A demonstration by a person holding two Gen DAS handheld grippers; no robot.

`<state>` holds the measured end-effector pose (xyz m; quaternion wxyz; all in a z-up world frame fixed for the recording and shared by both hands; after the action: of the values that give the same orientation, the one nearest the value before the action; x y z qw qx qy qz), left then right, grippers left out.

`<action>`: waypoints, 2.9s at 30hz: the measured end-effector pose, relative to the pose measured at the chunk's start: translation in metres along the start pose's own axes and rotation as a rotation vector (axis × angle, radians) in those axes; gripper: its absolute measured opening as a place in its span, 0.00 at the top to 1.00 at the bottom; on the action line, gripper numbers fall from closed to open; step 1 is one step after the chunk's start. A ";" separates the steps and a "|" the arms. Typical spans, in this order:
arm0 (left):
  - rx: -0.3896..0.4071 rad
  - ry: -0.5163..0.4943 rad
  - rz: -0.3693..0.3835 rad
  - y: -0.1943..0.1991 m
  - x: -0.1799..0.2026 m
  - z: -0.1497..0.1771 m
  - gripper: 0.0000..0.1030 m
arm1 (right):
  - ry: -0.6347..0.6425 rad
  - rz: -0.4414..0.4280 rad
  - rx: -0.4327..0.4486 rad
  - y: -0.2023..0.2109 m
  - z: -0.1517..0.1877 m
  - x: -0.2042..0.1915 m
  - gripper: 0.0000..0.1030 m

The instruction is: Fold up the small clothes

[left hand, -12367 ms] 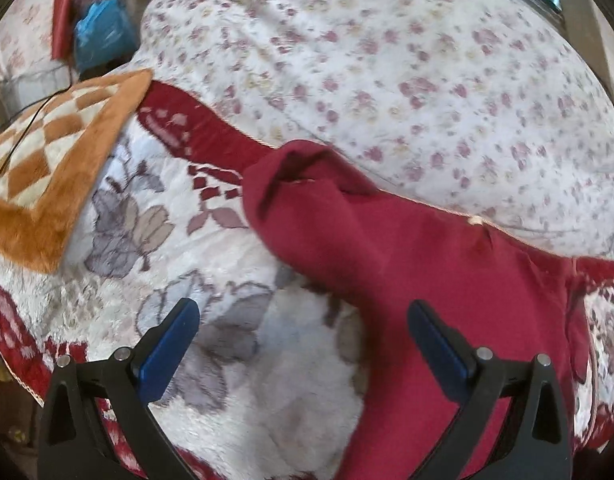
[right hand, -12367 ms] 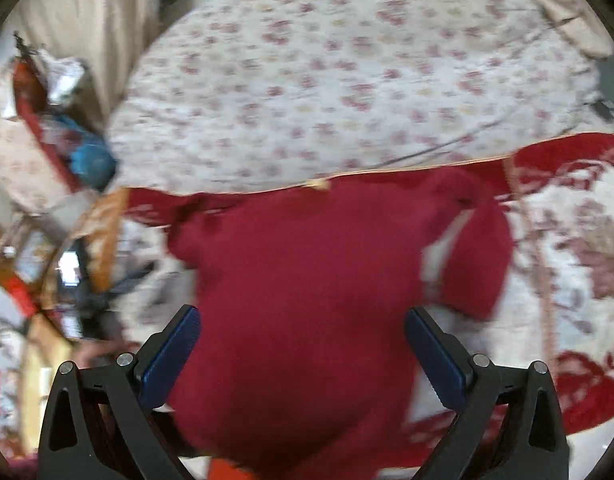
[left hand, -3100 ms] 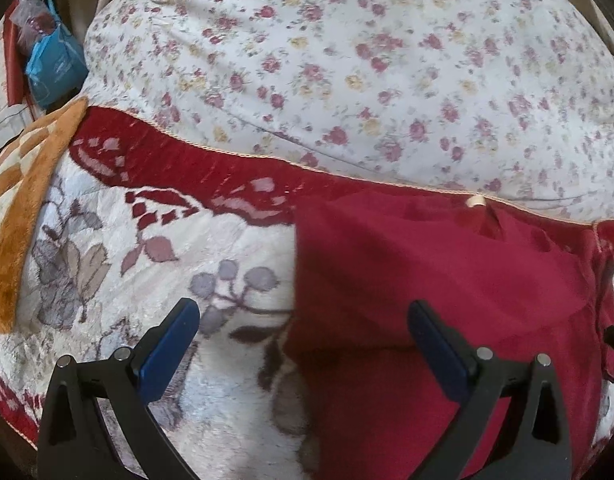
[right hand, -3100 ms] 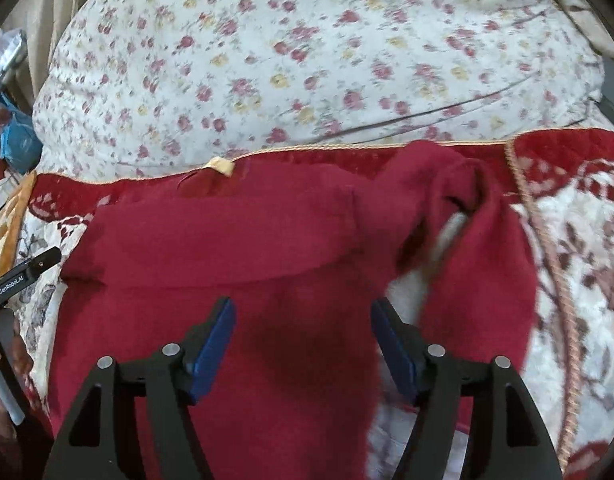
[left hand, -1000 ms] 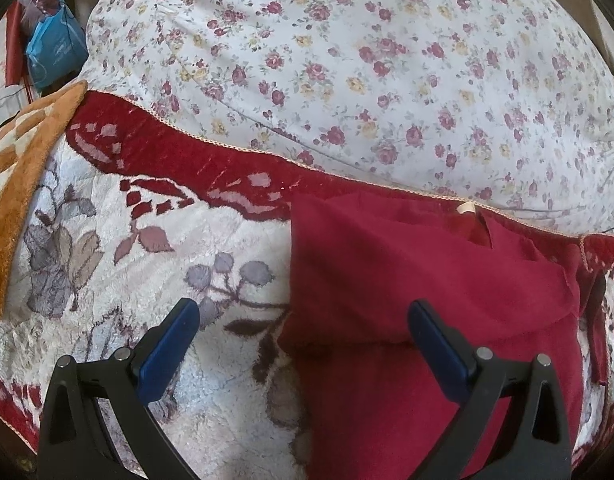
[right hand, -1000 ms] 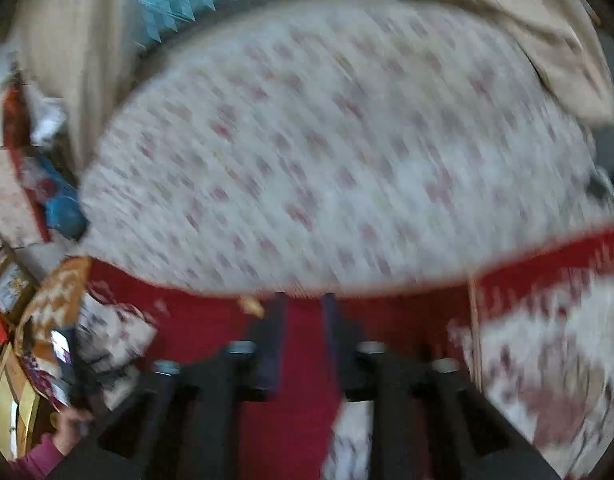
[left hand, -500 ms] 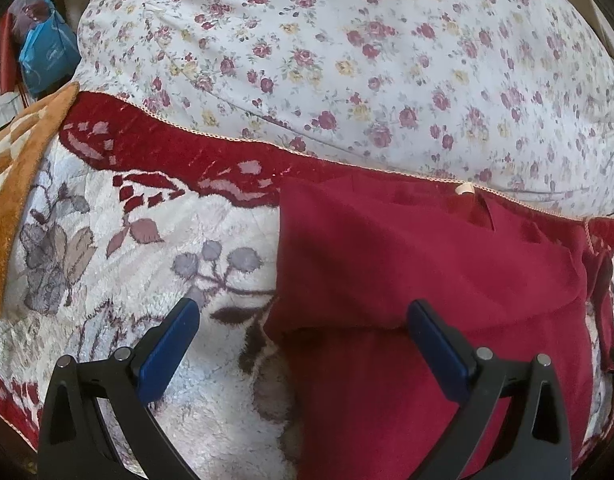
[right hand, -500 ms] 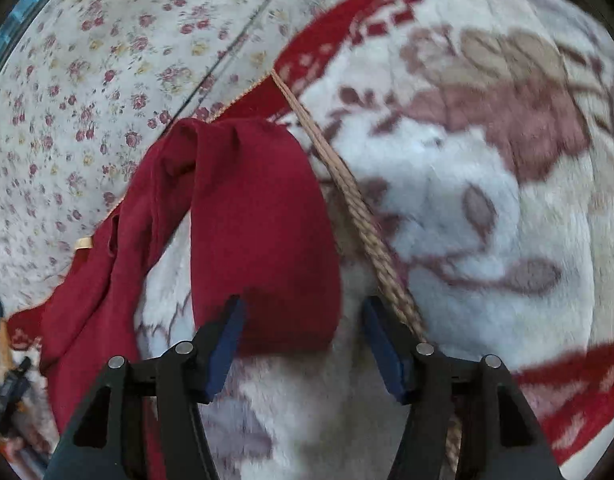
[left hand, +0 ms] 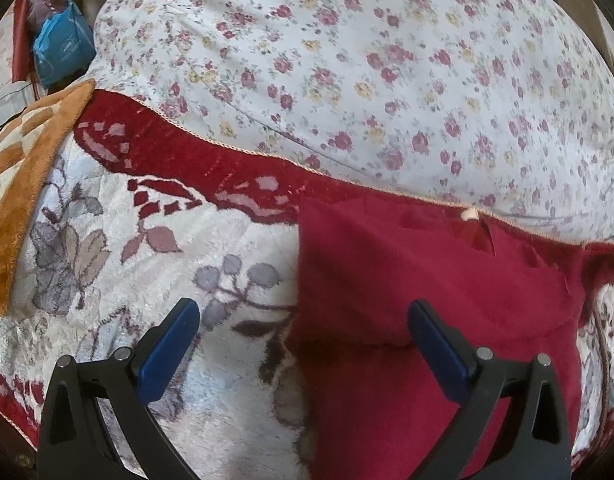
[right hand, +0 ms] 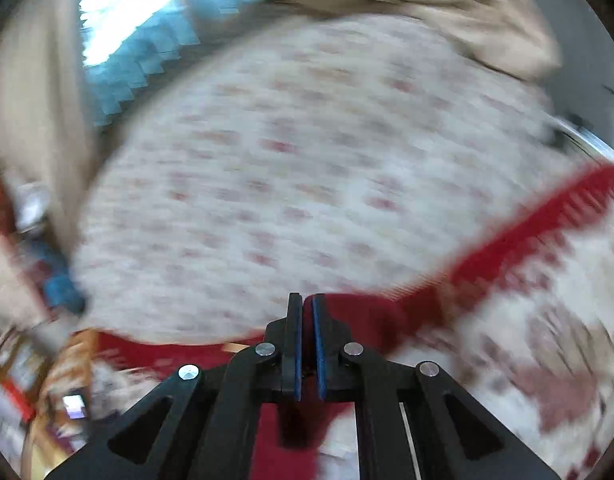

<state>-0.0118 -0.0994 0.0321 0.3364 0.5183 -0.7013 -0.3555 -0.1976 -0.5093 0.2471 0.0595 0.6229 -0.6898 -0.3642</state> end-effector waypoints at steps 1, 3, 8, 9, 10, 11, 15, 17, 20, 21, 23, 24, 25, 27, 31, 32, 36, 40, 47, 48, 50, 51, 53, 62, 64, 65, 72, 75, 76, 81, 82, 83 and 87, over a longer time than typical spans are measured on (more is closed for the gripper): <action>0.007 0.010 0.002 0.002 -0.003 -0.002 0.00 | 0.045 -0.057 -0.029 -0.010 -0.007 -0.027 0.94; 0.019 0.037 0.005 0.006 -0.010 -0.006 0.00 | 0.142 -0.154 -0.105 -0.039 -0.011 -0.081 0.94; 0.046 0.090 0.004 0.012 -0.029 -0.014 0.00 | 0.300 -0.253 -0.298 -0.142 0.033 -0.193 0.94; 0.049 0.095 -0.001 0.012 -0.032 -0.016 0.00 | 0.305 -0.274 -0.341 -0.165 0.044 -0.205 0.94; 0.052 0.099 0.003 0.012 -0.035 -0.017 0.00 | 0.312 -0.301 -0.401 -0.195 0.060 -0.219 0.94; 0.057 0.103 0.015 0.012 -0.037 -0.018 0.00 | 0.315 -0.330 -0.476 -0.228 0.082 -0.234 0.94; 0.063 0.134 0.037 0.008 -0.047 -0.025 0.00 | 0.327 -0.249 -0.656 -0.308 0.145 -0.243 0.73; 0.051 0.151 0.048 0.004 -0.049 -0.026 0.00 | 0.300 -0.239 -0.658 -0.312 0.149 -0.230 0.65; 0.025 0.161 0.065 -0.005 -0.045 -0.025 0.00 | 0.297 -0.203 -0.574 -0.282 0.135 -0.190 0.44; 0.018 0.160 0.063 -0.007 -0.043 -0.024 0.00 | 0.287 -0.173 -0.542 -0.266 0.134 -0.168 0.39; -0.006 0.149 0.007 -0.017 -0.039 -0.023 0.00 | 0.288 -0.096 -0.497 -0.237 0.135 -0.128 0.39; -0.021 0.143 -0.019 -0.021 -0.038 -0.022 0.00 | 0.287 -0.033 -0.474 -0.222 0.138 -0.102 0.39; -0.042 0.136 -0.032 -0.028 -0.034 -0.021 0.00 | 0.283 0.040 -0.453 -0.211 0.139 -0.079 0.39; -0.066 0.130 -0.031 -0.036 -0.031 -0.017 0.00 | 0.251 0.199 -0.416 -0.187 0.143 -0.022 0.39; -0.079 0.108 -0.061 -0.043 -0.025 -0.014 0.00 | 0.020 0.226 -0.411 -0.160 0.152 0.058 0.39; -0.080 0.105 -0.064 -0.044 -0.024 -0.013 0.00 | -0.018 0.209 -0.406 -0.159 0.153 0.065 0.39; -0.072 0.094 -0.074 -0.043 -0.023 -0.014 0.00 | -0.025 0.151 -0.402 -0.178 0.156 0.053 0.30; -0.069 0.097 -0.081 -0.043 -0.026 -0.016 0.00 | 0.029 0.184 -0.503 -0.219 0.177 0.036 0.53; -0.031 0.129 -0.077 -0.033 -0.034 -0.022 0.00 | -0.003 0.349 -0.398 -0.187 0.170 0.092 0.98; -0.032 0.131 -0.076 -0.033 -0.034 -0.022 0.00 | -0.027 0.375 -0.421 -0.187 0.176 0.104 0.99; -0.046 0.126 -0.066 -0.035 -0.031 -0.021 0.00 | -0.099 0.302 -0.454 -0.184 0.187 0.114 0.98; -0.049 0.118 -0.067 -0.035 -0.030 -0.020 0.00 | -0.117 0.274 -0.431 -0.177 0.185 0.111 0.98; -0.043 0.106 -0.078 -0.035 -0.027 -0.019 0.00 | -0.094 0.290 -0.375 -0.166 0.174 0.104 0.93; -0.084 -0.002 -0.113 -0.054 -0.005 -0.011 0.00 | 0.056 0.219 -0.395 -0.233 0.153 0.040 0.71; -0.103 -0.003 -0.122 -0.060 -0.005 -0.009 0.00 | 0.066 0.320 -0.410 -0.254 0.157 0.056 0.78; -0.120 -0.004 -0.121 -0.065 -0.006 -0.007 0.00 | 0.065 0.349 -0.407 -0.261 0.157 0.065 0.80; -0.137 0.013 -0.114 -0.068 -0.009 -0.005 0.00 | 0.029 0.264 -0.379 -0.214 0.149 0.058 0.70; -0.134 0.017 -0.117 -0.068 -0.008 -0.005 0.00 | 0.127 0.334 -0.432 -0.202 0.175 0.056 0.69; -0.134 0.017 -0.116 -0.068 -0.008 -0.005 0.00 | 0.144 0.386 -0.467 -0.202 0.188 0.064 0.69; -0.084 0.024 -0.107 -0.054 -0.008 -0.008 0.00 | 0.073 0.359 -0.446 -0.178 0.191 0.070 0.62; -0.071 0.024 -0.103 -0.051 -0.008 -0.010 0.00 | 0.076 0.359 -0.416 -0.174 0.184 0.065 0.62; -0.057 0.024 -0.098 -0.049 -0.007 -0.013 0.00 | 0.086 0.358 -0.388 -0.173 0.176 0.060 0.62; -0.071 0.018 -0.104 -0.057 -0.006 -0.014 0.00 | 0.123 0.327 -0.366 -0.207 0.160 0.040 0.61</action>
<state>0.0298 -0.1073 -0.0095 0.3422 0.5449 -0.6573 -0.3924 -0.1233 -0.4683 -0.0034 0.2713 0.5029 -0.6990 -0.4301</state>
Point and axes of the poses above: each gripper's, at about its wrist camera, not at the fingertips, and y roughly against the way its jaws point, x to its right, z to its underside, the point moved 6 cm from there along -y, roughly the way its jaws point, and after that the axes turned 6 degrees about -x, right-handed, at the moved point
